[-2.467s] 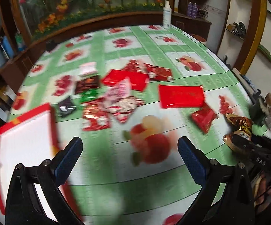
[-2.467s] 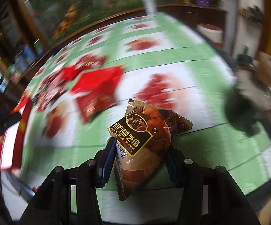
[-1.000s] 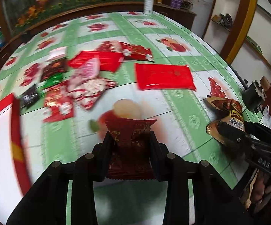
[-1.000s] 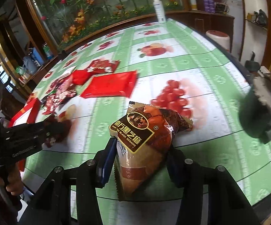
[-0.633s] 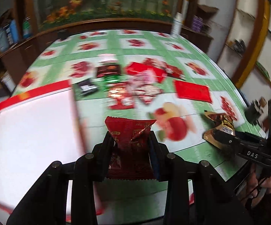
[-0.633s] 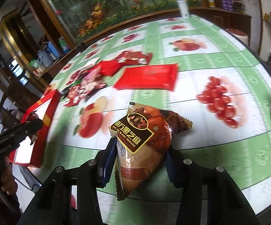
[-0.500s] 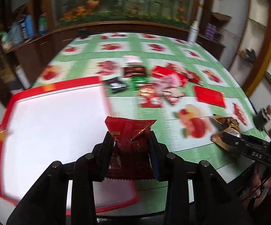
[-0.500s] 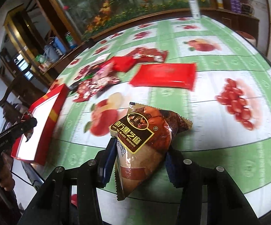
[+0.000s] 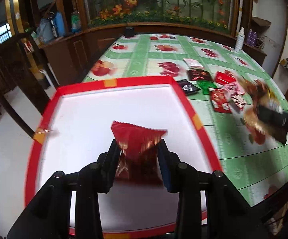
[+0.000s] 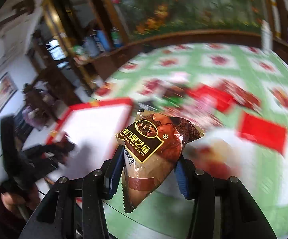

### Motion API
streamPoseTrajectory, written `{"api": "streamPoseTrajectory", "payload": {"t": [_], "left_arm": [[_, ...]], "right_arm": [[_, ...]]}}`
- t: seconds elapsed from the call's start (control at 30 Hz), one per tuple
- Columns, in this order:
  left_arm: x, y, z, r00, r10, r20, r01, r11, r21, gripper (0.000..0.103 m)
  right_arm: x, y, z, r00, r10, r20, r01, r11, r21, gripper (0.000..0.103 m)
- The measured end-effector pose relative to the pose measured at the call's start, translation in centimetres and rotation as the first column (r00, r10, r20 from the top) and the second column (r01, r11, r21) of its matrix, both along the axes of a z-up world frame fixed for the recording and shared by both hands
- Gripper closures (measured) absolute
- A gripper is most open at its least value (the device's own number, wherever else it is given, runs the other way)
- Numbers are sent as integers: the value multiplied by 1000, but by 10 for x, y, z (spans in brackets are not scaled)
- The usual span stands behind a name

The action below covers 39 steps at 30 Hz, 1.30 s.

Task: Organize snacks
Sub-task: 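Release the brown bag into the red-rimmed tray with the right tool while the left drops its red packet there, then move the left tool to the red flower-print packet and grasp it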

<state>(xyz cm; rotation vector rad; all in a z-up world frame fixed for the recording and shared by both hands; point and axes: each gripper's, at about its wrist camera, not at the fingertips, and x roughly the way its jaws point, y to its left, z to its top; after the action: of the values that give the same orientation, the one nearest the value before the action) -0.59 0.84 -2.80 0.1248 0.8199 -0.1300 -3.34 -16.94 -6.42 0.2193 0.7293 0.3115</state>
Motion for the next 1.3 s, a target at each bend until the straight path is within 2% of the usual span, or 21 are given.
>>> {"api": "streamPoseTrajectory", "payload": {"t": [0.07,0.1,0.13,0.17,0.2,0.23,0.27,0.37,0.43,0.53,0.67,0.77,0.9,1.07,1.2,1.3], "left_arm": [[-2,10,4,1000,10,28,-10,1000,7,49],[-3,15,6,999,19,43,-20,1000,9,34],[-5,22,8,997,32,64,-32,999,11,25],[-7,28,10,996,47,79,-49,999,13,23],[-7,34,10,995,61,84,-62,998,13,23],[-7,42,11,994,75,82,-75,997,4,23],[-7,49,11,993,88,79,-88,996,-8,23],[-5,66,7,990,125,71,-123,992,-31,23],[-3,72,4,988,139,61,-137,990,-37,23],[-4,77,5,986,154,63,-150,987,-53,23],[-6,83,14,981,170,89,-164,984,-72,23],[-8,89,22,975,191,118,-182,980,-82,23],[-8,90,29,968,211,136,-199,976,-93,23],[-10,76,32,976,172,132,-161,982,-95,23],[-7,46,28,991,80,106,-71,994,-83,23],[-5,20,25,997,22,75,-15,995,-96,23]], "right_arm": [[10,22,11,998,54,32,-56,998,39,52],[14,34,15,995,89,46,-92,994,57,52],[18,48,21,988,135,71,-141,987,79,45],[19,54,23,984,153,88,-161,983,87,38],[21,60,25,982,155,110,-165,982,88,24],[22,62,25,983,140,117,-151,985,88,16],[24,63,22,986,123,115,-134,987,93,15],[39,59,1,997,74,29,-76,993,94,15],[49,53,-17,997,57,-50,-50,989,136,15],[54,56,-38,988,108,-112,-82,974,211,15],[57,74,-62,964,195,-182,-145,956,256,14],[52,78,-71,954,227,-196,-161,939,305,14],[43,92,-71,912,373,-172,-295,886,357,15],[37,62,-54,965,250,-82,-227,949,221,15],[29,-6,-40,997,72,-12,-70,990,122,15],[26,-69,-32,996,-90,7,90,993,73,15]]}}
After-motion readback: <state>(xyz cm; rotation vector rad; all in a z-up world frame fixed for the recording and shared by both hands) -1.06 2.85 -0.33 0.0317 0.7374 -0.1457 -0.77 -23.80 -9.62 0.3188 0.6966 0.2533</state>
